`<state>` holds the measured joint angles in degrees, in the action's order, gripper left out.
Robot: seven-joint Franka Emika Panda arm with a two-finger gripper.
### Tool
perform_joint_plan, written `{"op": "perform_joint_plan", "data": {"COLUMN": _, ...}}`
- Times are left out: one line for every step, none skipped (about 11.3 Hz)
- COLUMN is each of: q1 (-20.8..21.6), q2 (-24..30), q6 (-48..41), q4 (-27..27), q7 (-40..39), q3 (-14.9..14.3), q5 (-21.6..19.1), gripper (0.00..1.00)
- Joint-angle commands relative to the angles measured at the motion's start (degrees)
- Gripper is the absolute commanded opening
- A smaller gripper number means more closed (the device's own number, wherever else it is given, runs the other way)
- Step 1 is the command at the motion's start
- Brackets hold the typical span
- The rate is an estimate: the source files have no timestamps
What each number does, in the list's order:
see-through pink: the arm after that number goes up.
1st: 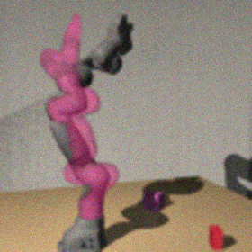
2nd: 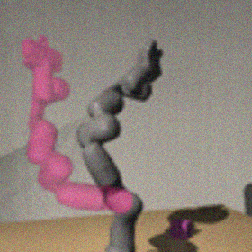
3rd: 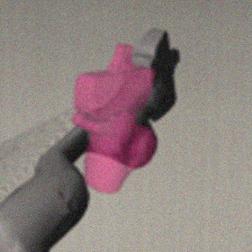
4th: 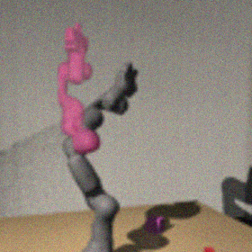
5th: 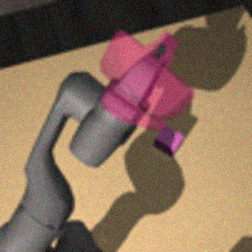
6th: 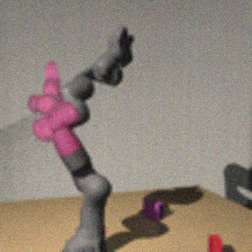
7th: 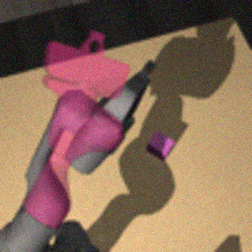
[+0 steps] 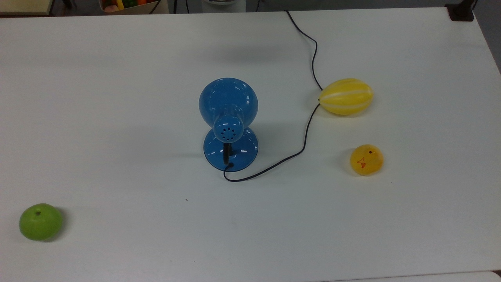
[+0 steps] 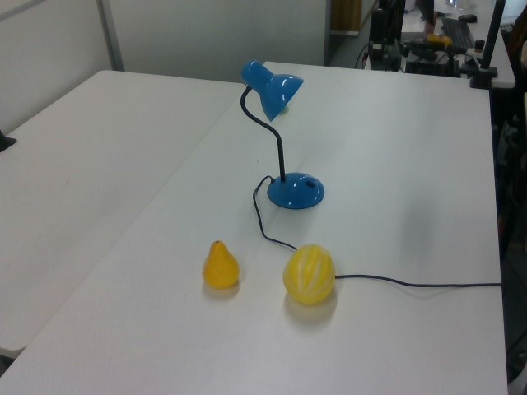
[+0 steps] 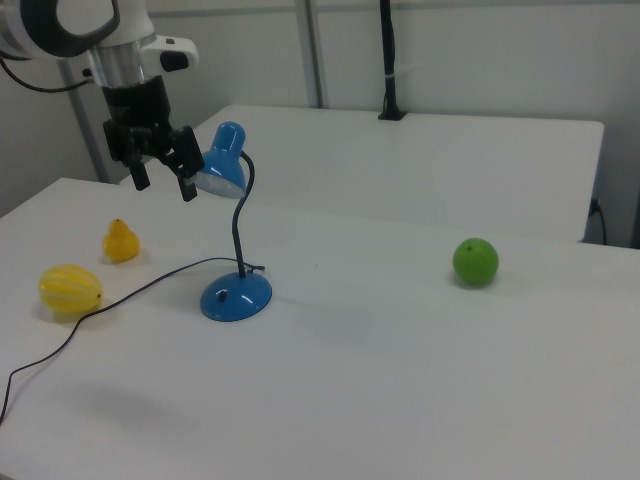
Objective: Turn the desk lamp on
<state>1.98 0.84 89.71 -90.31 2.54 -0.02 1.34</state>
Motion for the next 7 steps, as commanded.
{"op": "perform_joint_plan", "data": {"q1": -0.5, "q2": 0.2, "q6": -2.1, "q4": 0.4, "q7": -1.4, "q3": 0.1, "q5": -0.9, "gripper": 1.00}}
{"op": "perform_joint_plan", "data": {"q1": -0.5, "q2": 0.2, "q6": -2.1, "q4": 0.3, "q7": -1.4, "q3": 0.1, "q5": -0.9, "gripper": 1.00}}
{"op": "perform_joint_plan", "data": {"q1": -0.4, "q2": 0.2, "q6": -2.1, "q4": 0.3, "q7": -1.2, "q3": 0.1, "q5": -0.8, "gripper": 1.00}}
{"op": "perform_joint_plan", "data": {"q1": -0.4, "q2": 0.2, "q6": -2.1, "q4": 0.3, "q7": -1.3, "q3": 0.1, "q5": -0.8, "gripper": 1.00}}
{"op": "perform_joint_plan", "data": {"q1": -0.3, "q2": 0.2, "q6": -2.2, "q4": 0.3, "q7": -1.4, "q3": 0.1, "q5": -0.8, "gripper": 1.00}}
{"op": "perform_joint_plan", "data": {"q1": -0.3, "q2": 0.2, "q6": -2.4, "q4": 0.3, "q7": -1.6, "q3": 0.1, "q5": -0.6, "gripper": 1.00}}
{"op": "perform_joint_plan", "data": {"q1": -0.3, "q2": 0.2, "q6": -2.4, "q4": 0.3, "q7": -1.6, "q3": 0.1, "q5": -0.5, "gripper": 1.00}}
